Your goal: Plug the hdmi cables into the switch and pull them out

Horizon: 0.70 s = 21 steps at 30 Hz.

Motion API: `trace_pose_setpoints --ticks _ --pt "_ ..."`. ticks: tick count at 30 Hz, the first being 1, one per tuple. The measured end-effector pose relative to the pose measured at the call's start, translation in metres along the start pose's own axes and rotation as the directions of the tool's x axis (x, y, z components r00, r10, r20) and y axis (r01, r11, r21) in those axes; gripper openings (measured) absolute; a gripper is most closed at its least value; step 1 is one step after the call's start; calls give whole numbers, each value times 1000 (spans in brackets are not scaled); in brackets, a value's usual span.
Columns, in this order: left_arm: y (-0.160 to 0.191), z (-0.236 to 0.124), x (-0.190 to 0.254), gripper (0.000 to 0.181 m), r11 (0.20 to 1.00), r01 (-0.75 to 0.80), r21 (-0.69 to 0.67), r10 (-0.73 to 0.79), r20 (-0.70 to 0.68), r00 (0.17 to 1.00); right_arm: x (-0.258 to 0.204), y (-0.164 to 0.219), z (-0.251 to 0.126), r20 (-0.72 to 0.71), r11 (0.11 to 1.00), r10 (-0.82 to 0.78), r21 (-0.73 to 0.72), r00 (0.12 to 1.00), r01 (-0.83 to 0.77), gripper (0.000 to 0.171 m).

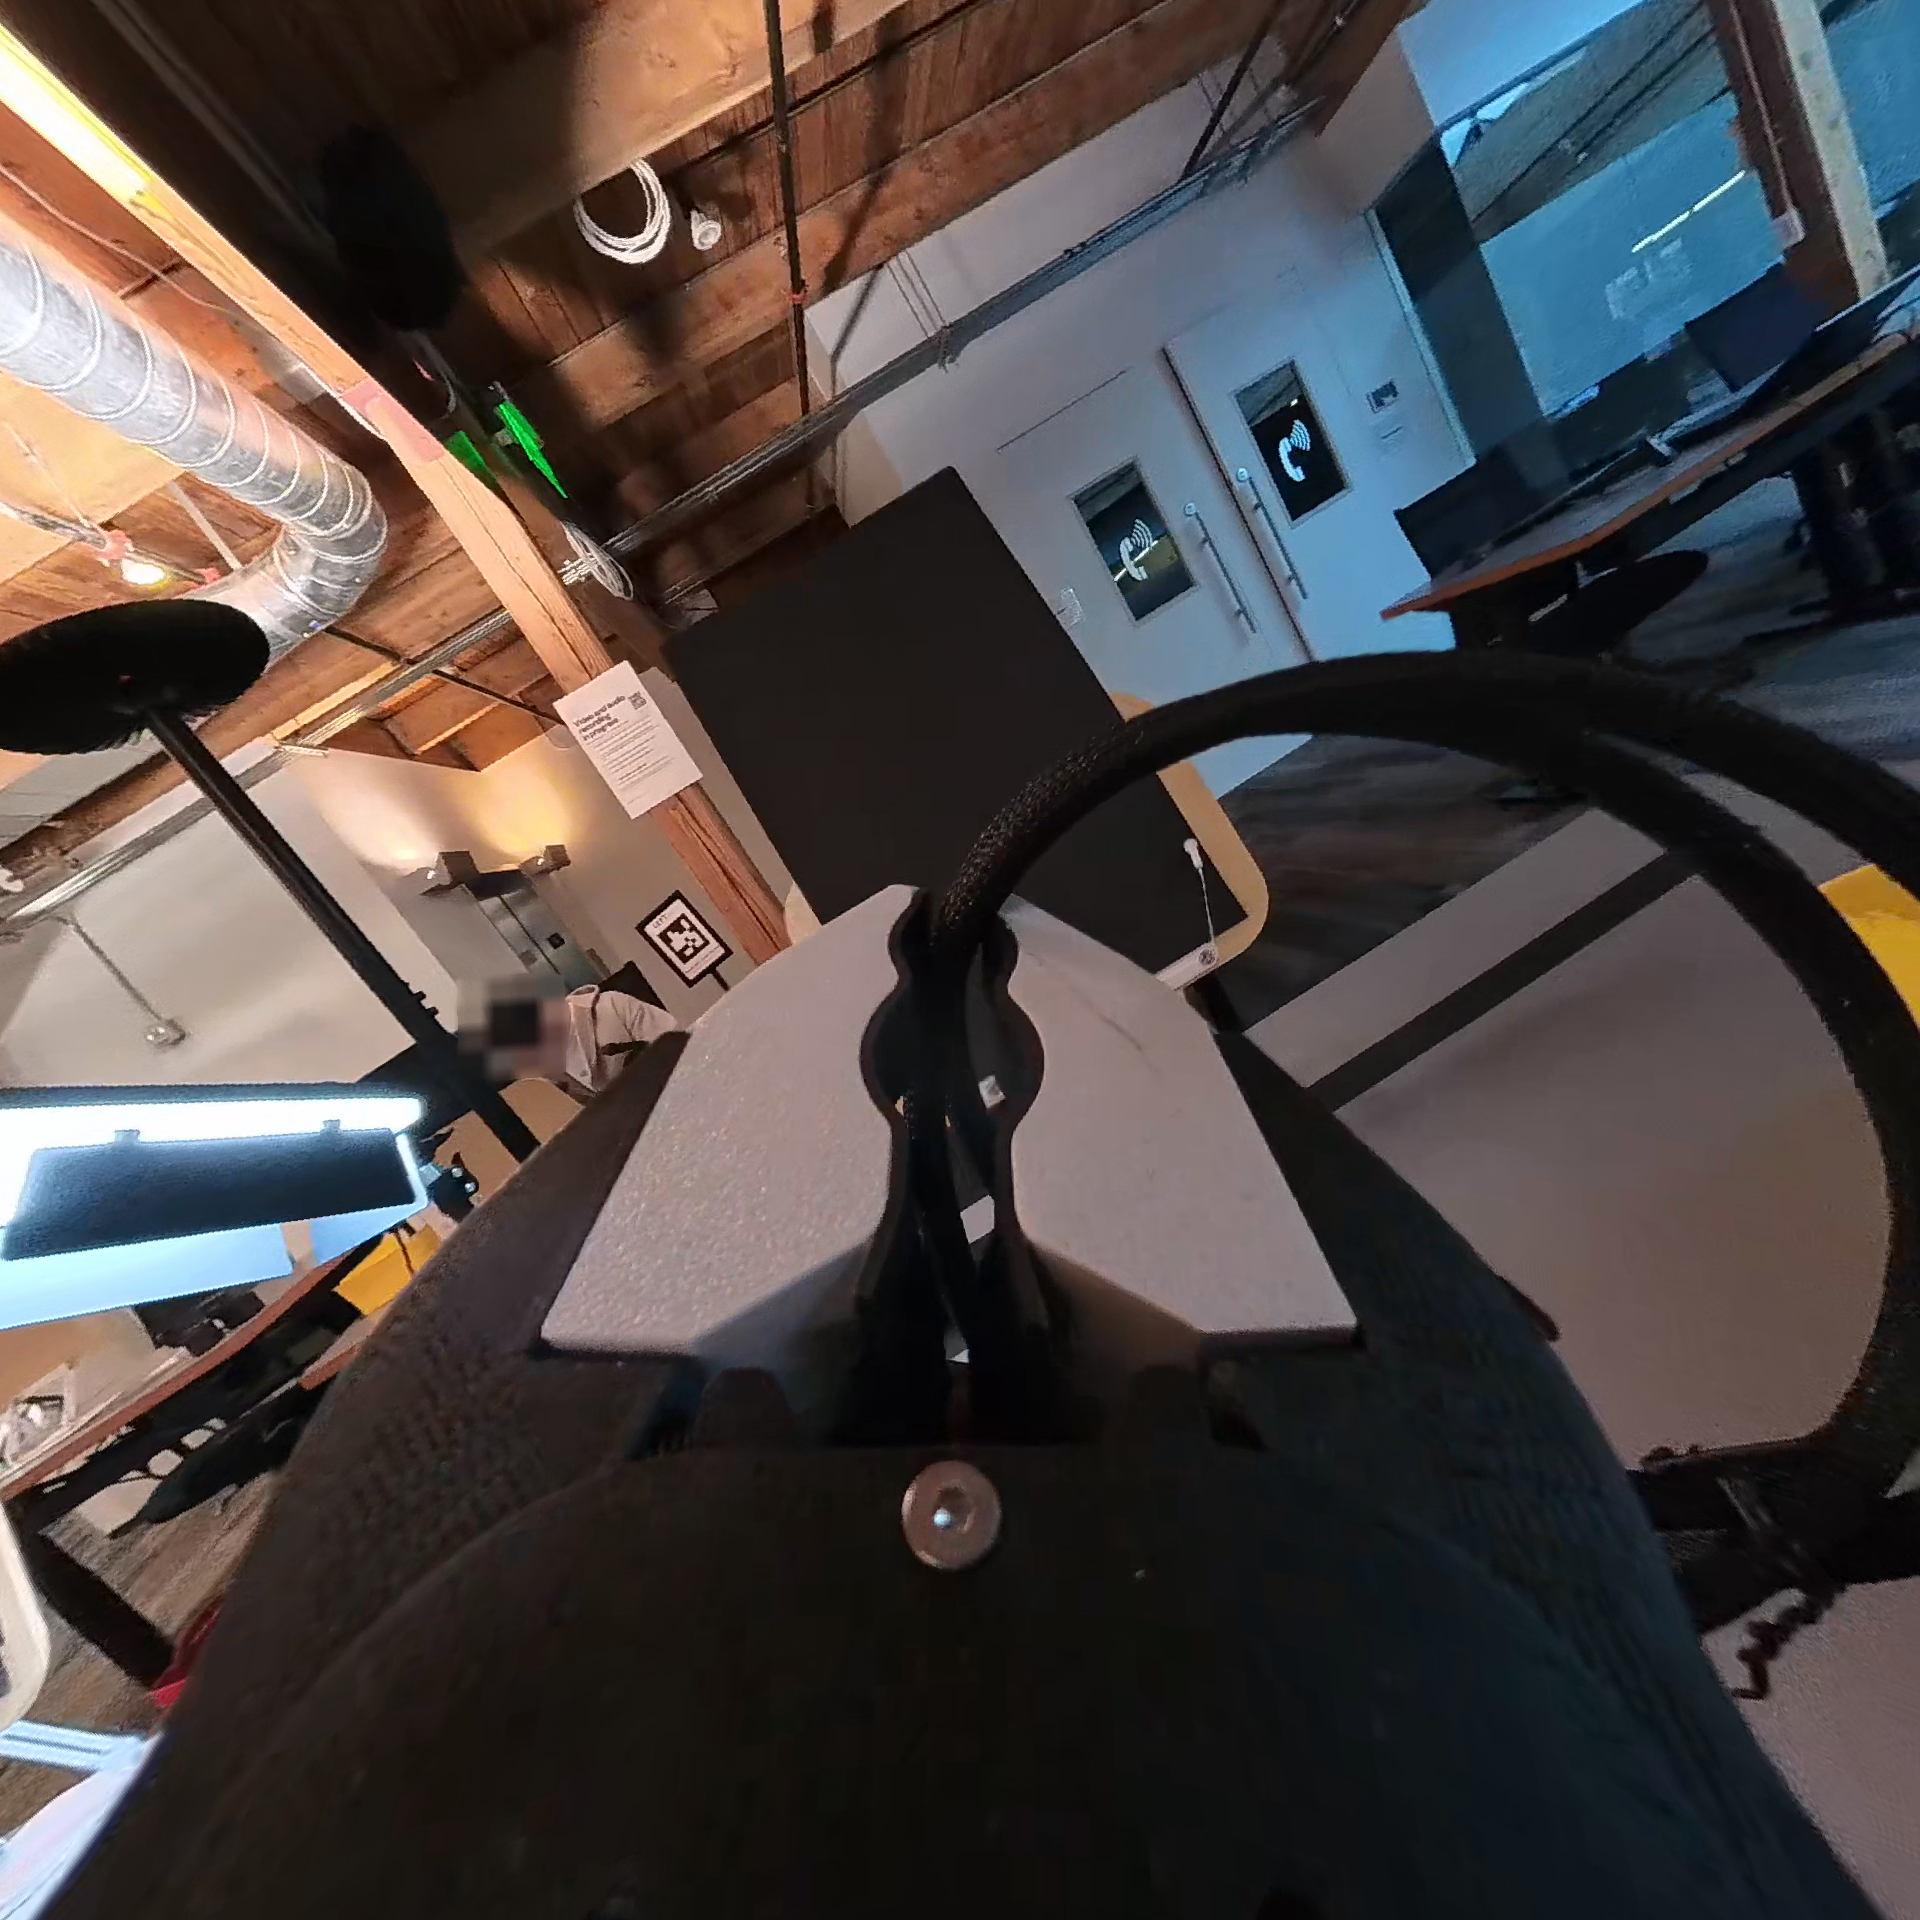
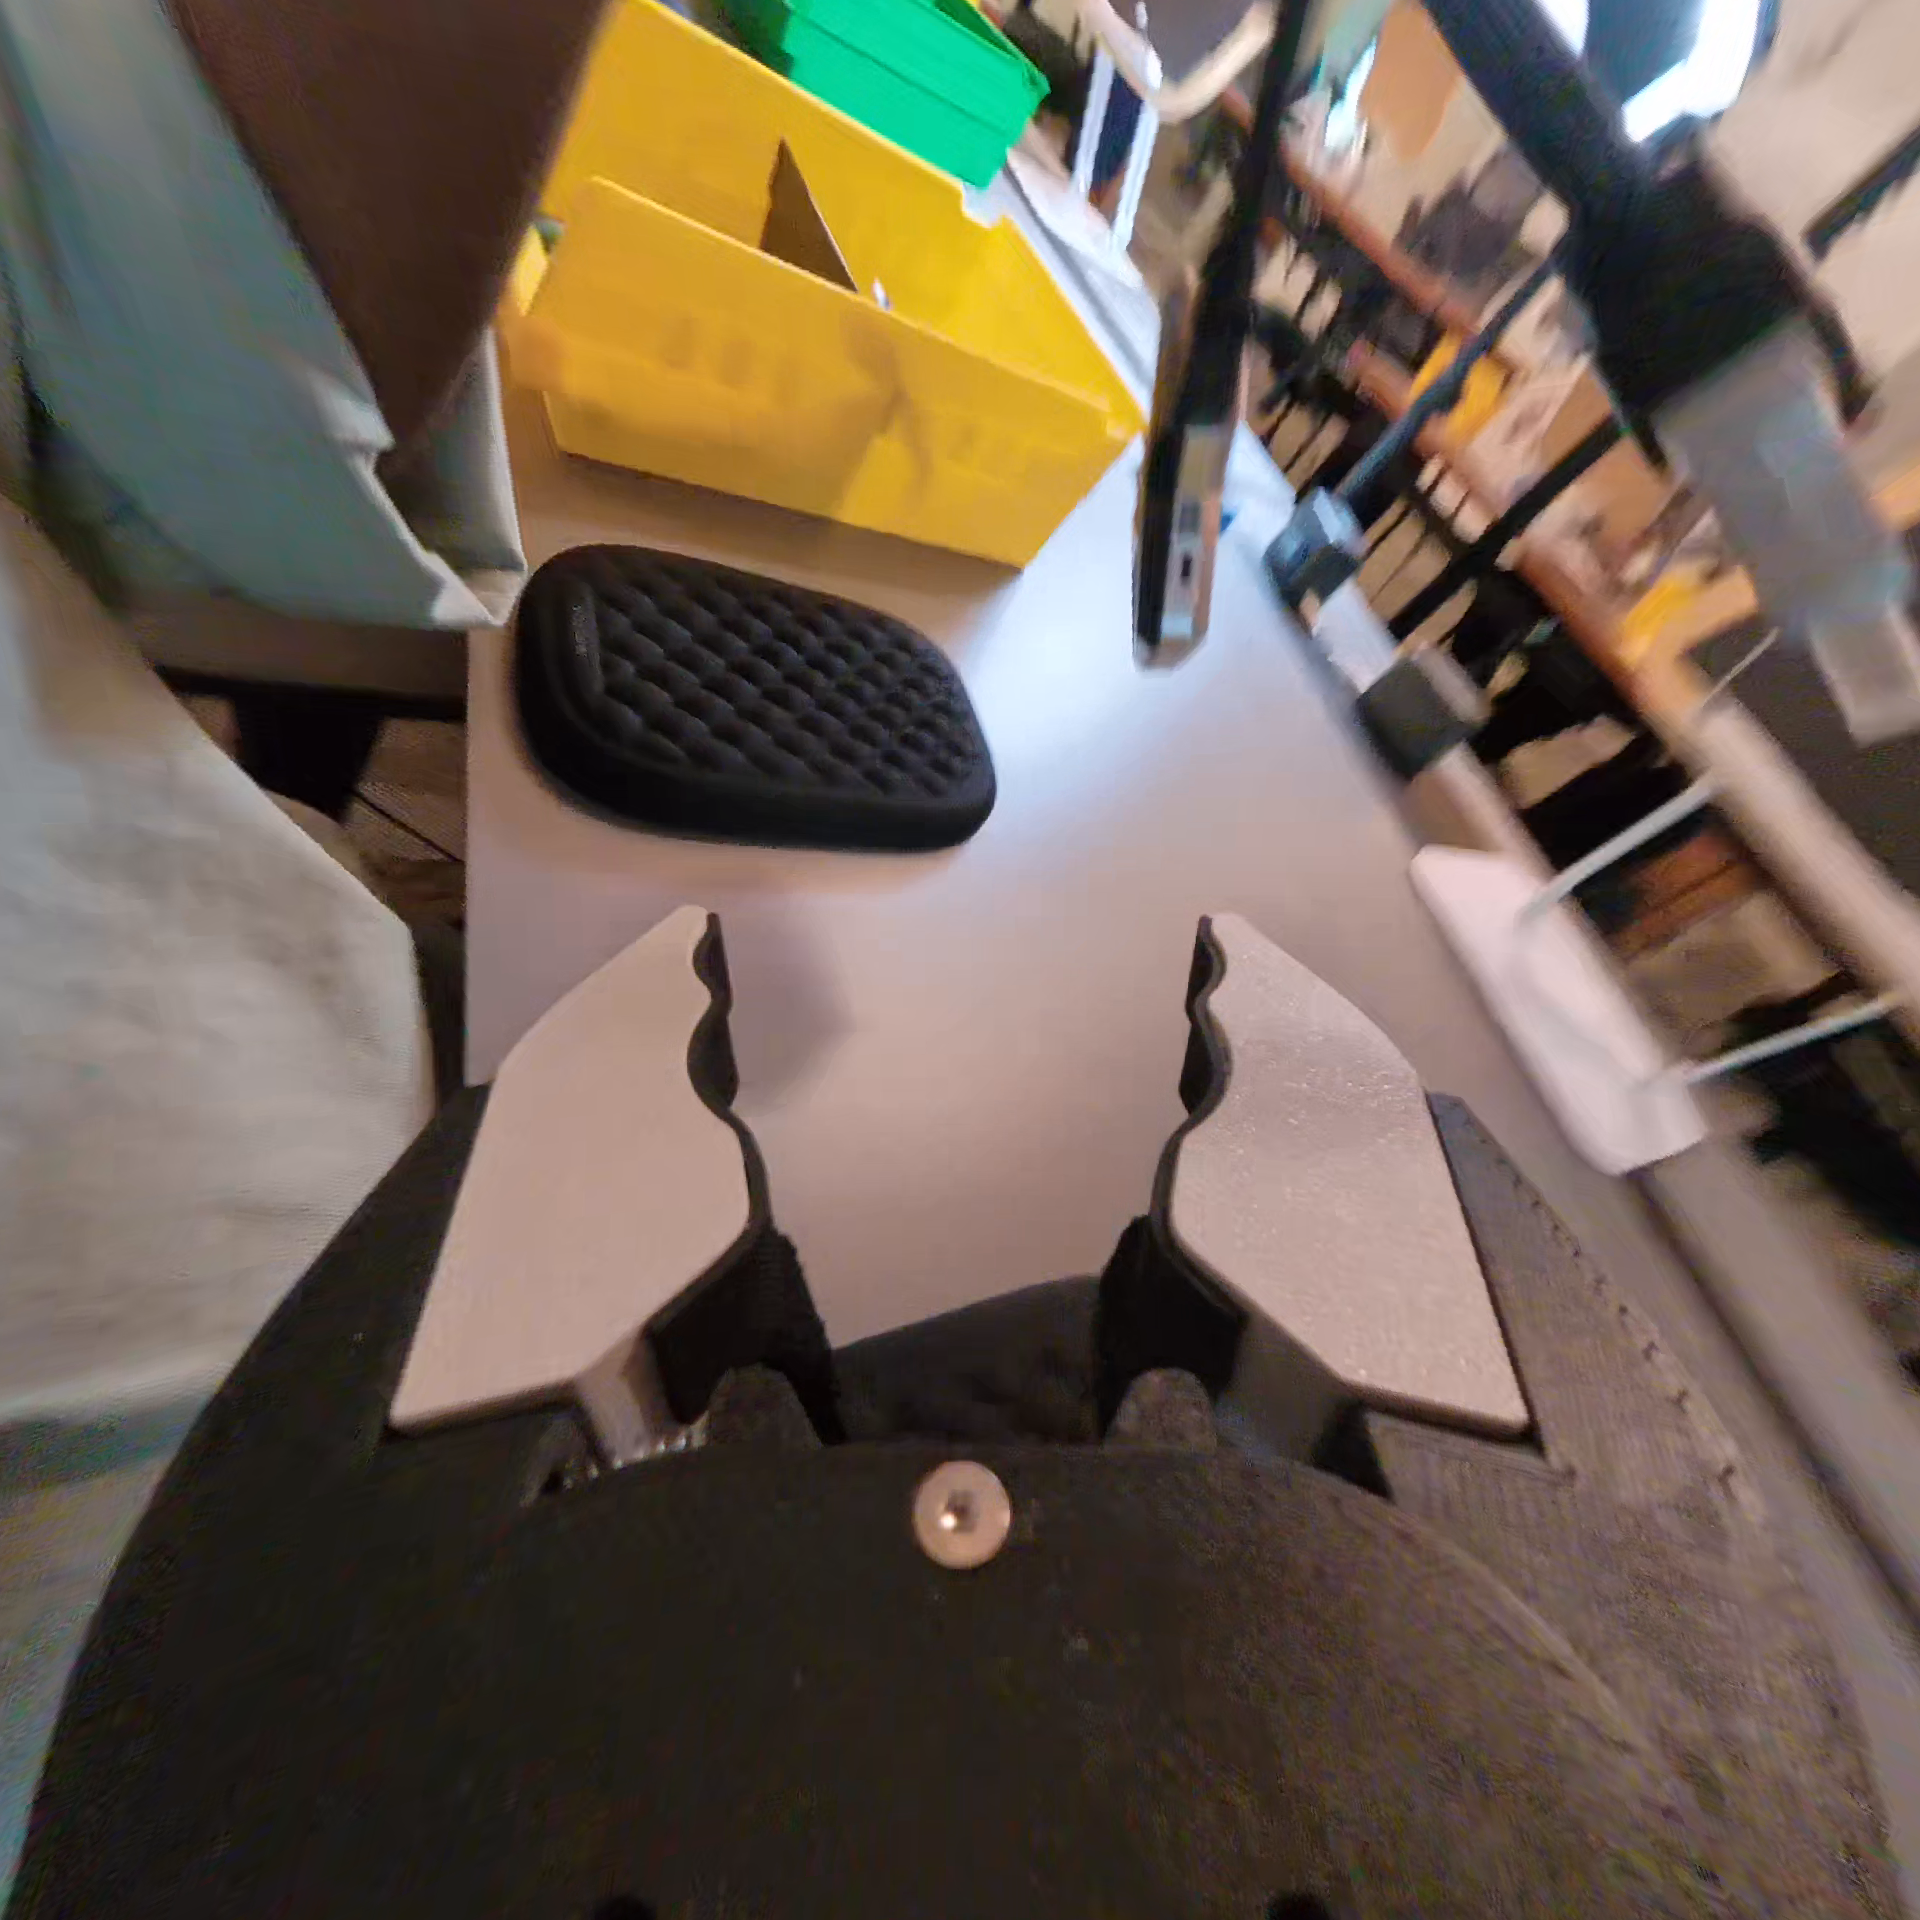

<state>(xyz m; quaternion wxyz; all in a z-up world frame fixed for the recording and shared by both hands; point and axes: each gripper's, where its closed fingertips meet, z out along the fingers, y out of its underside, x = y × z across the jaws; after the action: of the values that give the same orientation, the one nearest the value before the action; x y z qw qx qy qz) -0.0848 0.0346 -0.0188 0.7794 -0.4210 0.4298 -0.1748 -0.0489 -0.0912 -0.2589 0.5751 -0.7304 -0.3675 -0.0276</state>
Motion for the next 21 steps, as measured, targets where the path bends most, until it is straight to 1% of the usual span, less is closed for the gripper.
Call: trace_pose_setpoints --ticks 1,2,5,7,12,14,15,17,19,21 --pt "2 0 0 10 1000 -9 -6 9 1 1000 5 9 0 -1 996 90 -28 996 -90 86" --pt "4 0 0 10 1000 -12 -11 12 1 1000 13 20 -2 -33 986 155 -62 987 -156 86" --pt "8 1 -2 10 1000 0 -22 0 -1 1000 35 50 -16 -144 959 213 -156 966 -235 88" --pt "10 1 -4 10 1000 8 -26 -8 1 1000 35 51 -23 -129 948 267 -143 955 -285 86" --pt "14 0 -2 10 999 12 -37 -12 -8 1000 45 81 -46 -215 902 294 -261 932 -344 90" --pt "15 0 0 11 999 17 -37 -18 -15 1000 45 86 -52 -208 899 274 -292 939 -327 91" --pt "15 0 2 10 999 23 -36 -24 -19 1000 44 83 -52 -195 909 260 -282 946 -308 91" --pt "14 1 6 11 999 38 -34 -39 -25 999 40 66 -44 -143 945 231 -204 962 -257 91" --pt "13 3 11 11 998 53 -33 -54 -34 998 35 40 -28 -98 974 210 -65 973 -217 91" --pt "9 5 20 11 997 68 -26 -69 -48 996 32 13 -7 -87 978 197 90 977 -189 91"
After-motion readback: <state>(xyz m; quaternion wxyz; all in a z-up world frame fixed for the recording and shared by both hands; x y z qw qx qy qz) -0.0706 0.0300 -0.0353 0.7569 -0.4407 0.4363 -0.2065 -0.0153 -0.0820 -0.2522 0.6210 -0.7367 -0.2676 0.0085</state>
